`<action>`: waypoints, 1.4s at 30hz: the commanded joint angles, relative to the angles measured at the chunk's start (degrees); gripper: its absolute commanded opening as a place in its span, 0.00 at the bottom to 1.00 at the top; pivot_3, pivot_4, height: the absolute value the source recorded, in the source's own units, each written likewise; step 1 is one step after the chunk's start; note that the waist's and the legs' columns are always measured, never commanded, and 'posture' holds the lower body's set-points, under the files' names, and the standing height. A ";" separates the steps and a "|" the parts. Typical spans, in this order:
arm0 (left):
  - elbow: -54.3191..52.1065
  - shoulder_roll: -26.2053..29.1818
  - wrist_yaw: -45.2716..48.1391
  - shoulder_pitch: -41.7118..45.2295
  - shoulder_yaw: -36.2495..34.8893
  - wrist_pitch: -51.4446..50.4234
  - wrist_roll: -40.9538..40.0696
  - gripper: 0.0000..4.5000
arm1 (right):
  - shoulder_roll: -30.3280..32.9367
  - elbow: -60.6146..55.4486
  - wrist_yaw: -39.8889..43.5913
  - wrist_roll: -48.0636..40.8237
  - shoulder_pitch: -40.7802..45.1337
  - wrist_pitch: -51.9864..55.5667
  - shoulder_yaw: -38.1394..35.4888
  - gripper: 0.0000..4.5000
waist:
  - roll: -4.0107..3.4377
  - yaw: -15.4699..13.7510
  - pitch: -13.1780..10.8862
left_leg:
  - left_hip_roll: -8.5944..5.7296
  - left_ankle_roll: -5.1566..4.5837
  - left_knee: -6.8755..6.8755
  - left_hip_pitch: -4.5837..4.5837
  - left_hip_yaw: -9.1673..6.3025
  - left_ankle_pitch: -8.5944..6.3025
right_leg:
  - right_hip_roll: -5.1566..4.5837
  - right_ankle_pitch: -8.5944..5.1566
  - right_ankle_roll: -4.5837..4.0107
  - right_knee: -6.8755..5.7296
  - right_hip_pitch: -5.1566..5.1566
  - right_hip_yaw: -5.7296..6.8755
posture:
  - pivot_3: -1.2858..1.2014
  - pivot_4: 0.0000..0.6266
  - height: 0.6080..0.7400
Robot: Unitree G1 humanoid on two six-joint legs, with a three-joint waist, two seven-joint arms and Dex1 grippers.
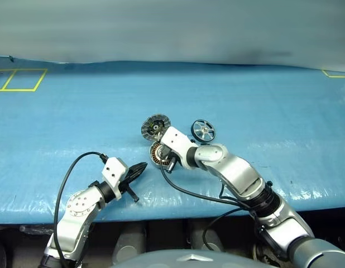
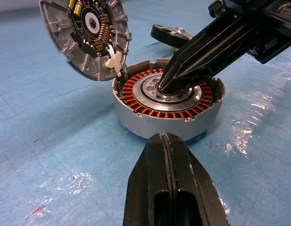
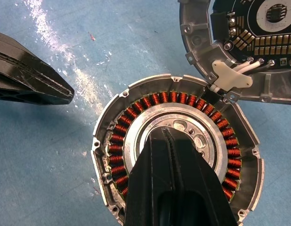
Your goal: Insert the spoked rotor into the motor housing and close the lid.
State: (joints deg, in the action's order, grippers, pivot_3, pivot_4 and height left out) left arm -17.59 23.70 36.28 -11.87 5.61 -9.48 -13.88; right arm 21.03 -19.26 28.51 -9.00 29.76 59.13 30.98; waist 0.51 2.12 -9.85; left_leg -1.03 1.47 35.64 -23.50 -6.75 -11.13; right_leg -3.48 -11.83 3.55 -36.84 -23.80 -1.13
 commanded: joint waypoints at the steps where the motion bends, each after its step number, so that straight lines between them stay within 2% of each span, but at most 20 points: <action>1: -0.77 -0.11 -0.12 0.01 -0.25 0.89 0.00 0.00 | 0.78 0.57 0.78 0.71 0.47 -0.26 0.14 0.01 | 0.00 -0.01 0.00 | 0.00 0.00 0.00 0.00 0.00 0.00 | 0.00 0.00 0.00 0.00 0.00 0.00 | 0.52 0.24 1.00; 28: -0.89 -0.48 -0.17 0.36 0.53 -0.01 -0.17 0.00 | 0.96 2.31 2.54 2.41 1.35 -1.12 -0.46 0.01 | -0.01 -0.01 -0.01 | 0.00 0.00 -0.03 -0.01 0.00 0.00 | 0.00 -0.01 -0.01 0.01 -0.03 0.01 | 0.52 0.24 1.00; 36: -0.72 -0.51 0.35 0.40 0.42 0.13 -0.30 0.00 | -0.51 -3.73 3.78 -2.67 0.97 0.11 -7.84 0.01 | -0.01 -0.01 -0.02 | 0.00 0.00 -0.07 -0.09 0.00 0.00 | 0.00 0.00 -0.01 0.04 -0.11 0.01 | 0.52 0.24 1.00; 42: -0.67 -0.11 1.23 0.81 0.59 0.03 -0.43 0.00 | 0.86 -9.21 4.28 -6.42 -0.80 1.75 -13.82 0.01 | -0.01 -0.06 -0.02 | 0.00 0.00 -0.14 -0.09 -0.01 0.00 | 0.00 -0.01 -0.02 0.05 -0.13 0.03 | 0.52 0.24 1.00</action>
State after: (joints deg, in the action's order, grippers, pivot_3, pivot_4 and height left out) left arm -17.60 23.17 36.95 -11.45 6.17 -9.95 -13.95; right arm 21.26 -25.35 32.34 -13.97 29.18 60.45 19.68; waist 0.50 2.07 -9.87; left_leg -1.03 1.47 35.51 -23.59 -6.75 -11.14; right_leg -3.49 -11.85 3.53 -36.79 -23.93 -1.09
